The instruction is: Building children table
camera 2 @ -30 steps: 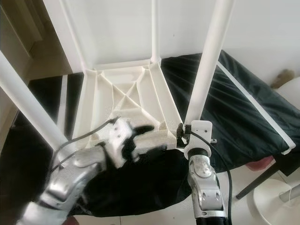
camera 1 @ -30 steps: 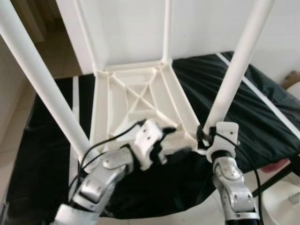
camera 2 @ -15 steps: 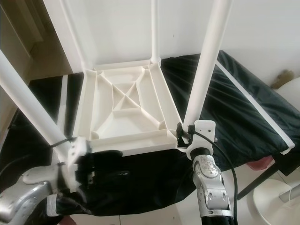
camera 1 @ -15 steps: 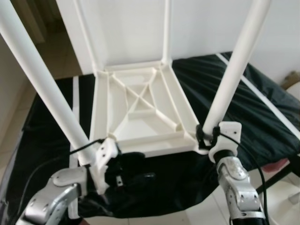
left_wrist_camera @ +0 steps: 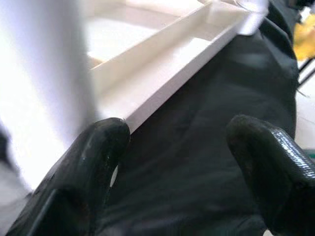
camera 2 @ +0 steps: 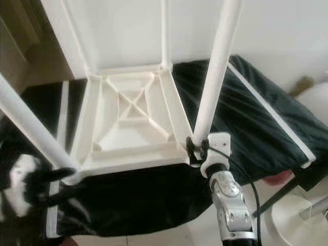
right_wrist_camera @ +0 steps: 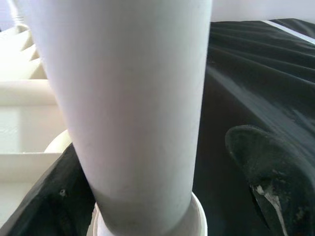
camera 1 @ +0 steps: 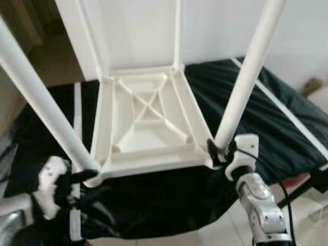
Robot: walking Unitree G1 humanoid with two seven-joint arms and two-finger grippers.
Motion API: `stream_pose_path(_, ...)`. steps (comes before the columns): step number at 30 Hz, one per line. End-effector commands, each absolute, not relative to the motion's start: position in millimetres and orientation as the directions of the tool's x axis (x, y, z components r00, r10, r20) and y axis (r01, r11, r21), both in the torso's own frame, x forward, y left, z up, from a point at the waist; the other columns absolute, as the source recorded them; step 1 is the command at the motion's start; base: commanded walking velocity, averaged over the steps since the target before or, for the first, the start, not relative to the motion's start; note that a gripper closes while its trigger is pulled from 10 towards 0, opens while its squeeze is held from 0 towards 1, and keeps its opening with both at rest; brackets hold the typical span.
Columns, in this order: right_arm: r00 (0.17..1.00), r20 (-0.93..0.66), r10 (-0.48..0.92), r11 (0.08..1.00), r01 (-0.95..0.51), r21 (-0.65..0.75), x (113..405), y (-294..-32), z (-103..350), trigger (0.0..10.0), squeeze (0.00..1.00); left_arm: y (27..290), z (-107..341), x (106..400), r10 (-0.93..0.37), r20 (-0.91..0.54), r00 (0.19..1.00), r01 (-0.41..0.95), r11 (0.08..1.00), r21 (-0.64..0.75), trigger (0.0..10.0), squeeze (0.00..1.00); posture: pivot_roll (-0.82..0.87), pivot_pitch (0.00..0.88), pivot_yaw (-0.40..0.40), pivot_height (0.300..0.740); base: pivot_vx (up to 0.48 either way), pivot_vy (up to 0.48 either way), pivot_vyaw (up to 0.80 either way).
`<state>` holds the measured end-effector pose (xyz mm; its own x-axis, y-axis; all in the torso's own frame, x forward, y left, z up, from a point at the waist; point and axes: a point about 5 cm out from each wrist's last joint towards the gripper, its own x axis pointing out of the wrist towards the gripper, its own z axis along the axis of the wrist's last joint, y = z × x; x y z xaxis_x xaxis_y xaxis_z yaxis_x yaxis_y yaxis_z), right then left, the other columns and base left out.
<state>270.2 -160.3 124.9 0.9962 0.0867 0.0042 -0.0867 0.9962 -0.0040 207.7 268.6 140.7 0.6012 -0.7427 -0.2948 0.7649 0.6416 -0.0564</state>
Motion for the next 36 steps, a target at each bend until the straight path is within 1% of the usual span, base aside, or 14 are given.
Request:
stream_pose_path(1, 0.998, -0.006, 0.058, 0.998, -0.058, -0.020, 270, -171, 121, 10.0, 0.00, 288, 144, 203, -0.692, -0.322, 0.646, 0.716, 0.695, -0.059, 10.0, 0.00, 0.01, 0.024, 0.012, 0.740, 0.000, 0.000, 0.00)
stream_pose_path(2, 0.998, -0.006, 0.058, 0.998, -0.058, -0.020, 270, -171, 121, 10.0, 0.00, 288, 144, 203, -0.692, -0.322, 0.646, 0.716, 0.695, -0.059, 10.0, 0.00, 0.01, 0.024, 0.012, 0.740, 0.000, 0.000, 0.00)
stream_pose_path(5, 0.999, -0.007, 0.052, 0.998, -0.053, -0.037, 272, -178, 121, 10.0, 0.00, 318, 146, 196, -0.605, -0.360, 0.710, 0.637, 0.770, -0.037, 10.0, 0.00, 0.01, 0.028, 0.011, 0.740, 0.000, 0.000, 0.00)
stream_pose_path(11, 0.998, -0.008, 0.059, 0.997, -0.059, -0.044, 273, -180, 121, 10.0, 0.00, 342, 147, 198, -0.533, -0.377, 0.758, 0.580, 0.815, 0.014, 10.0, 0.00, 0.01, 0.026, 0.008, 0.740, 0.000, 0.000, 0.00)
stream_pose_path(14, 0.995, -0.019, 0.098, 0.994, -0.098, -0.045, 271, -174, 119, 10.0, 0.00, 368, 154, 213, -0.399, -0.350, 0.848, 0.455, 0.886, 0.092, 10.0, 0.00, 0.01, 0.024, 0.006, 0.740, 0.000, 0.000, 0.00)
stream_pose_path(16, 0.992, -0.027, 0.126, 0.991, -0.127, -0.038, 269, -171, 117, 10.0, 0.00, 375, 158, 226, -0.329, -0.308, 0.893, 0.383, 0.914, 0.135, 10.0, 0.00, 0.01, 0.022, 0.001, 0.740, 0.000, 0.000, 0.00)
stream_pose_path(21, 0.986, -0.037, 0.160, 0.986, -0.161, -0.041, 266, -167, 115, 10.0, 0.00, 374, 167, 243, -0.277, -0.206, 0.939, 0.314, 0.933, 0.175, 10.0, 0.00, 0.01, 0.022, -0.001, 0.740, 0.000, 0.000, 0.00)
stream_pose_path(23, 0.986, -0.037, 0.160, 0.986, -0.161, -0.041, 266, -167, 115, 10.0, 0.00, 374, 167, 243, -0.277, -0.206, 0.939, 0.314, 0.933, 0.175, 10.0, 0.00, 0.01, 0.022, -0.001, 0.740, 0.000, 0.000, 0.00)
stream_pose_path(25, 0.981, -0.050, 0.187, 0.981, -0.190, -0.048, 264, -164, 111, 10.0, 0.00, 361, 174, 270, -0.246, -0.095, 0.964, 0.260, 0.950, 0.175, 10.0, 0.00, 0.00, 0.012, 0.002, 0.740, 0.000, 0.000, 0.00)
stream_pose_path(26, 0.981, -0.050, 0.187, 0.981, -0.190, -0.048, 264, -164, 111, 10.0, 0.00, 361, 174, 270, -0.246, -0.095, 0.964, 0.260, 0.950, 0.175, 10.0, 0.00, 0.00, 0.012, 0.002, 0.740, 0.000, 0.000, 0.00)
stream_pose_path(27, 0.977, -0.056, 0.205, 0.977, -0.208, -0.050, 263, -162, 109, 10.0, 0.00, 346, 180, 294, -0.229, -0.010, 0.973, 0.227, 0.958, 0.176, 10.0, 0.00, -0.01, 0.008, 0.005, 0.740, 0.000, 0.000, 0.00)
stream_pose_path(30, 0.976, -0.055, 0.212, 0.975, -0.215, -0.049, 262, -160, 109, 10.0, 0.00, 337, 182, 304, -0.245, 0.025, 0.969, 0.239, 0.960, 0.146, 10.0, 0.00, -0.01, 0.008, 0.005, 0.740, 0.000, 0.000, 0.00)
stream_pose_path(33, 0.971, -0.050, 0.234, 0.971, -0.236, -0.046, 261, -157, 110, 10.0, 0.00, 318, 183, 322, -0.285, 0.090, 0.954, 0.278, 0.957, 0.081, 10.0, 0.00, -0.02, 0.004, 0.010, 0.740, 0.000, 0.000, 0.00)
stream_pose_path(36, 0.970, -0.050, 0.238, 0.970, -0.240, -0.046, 261, -157, 110, 10.0, 0.00, 316, 183, 325, -0.286, 0.096, 0.953, 0.279, 0.957, 0.076, 10.0, 0.00, -0.02, 0.004, 0.010, 0.740, 0.000, 0.000, 0.00)
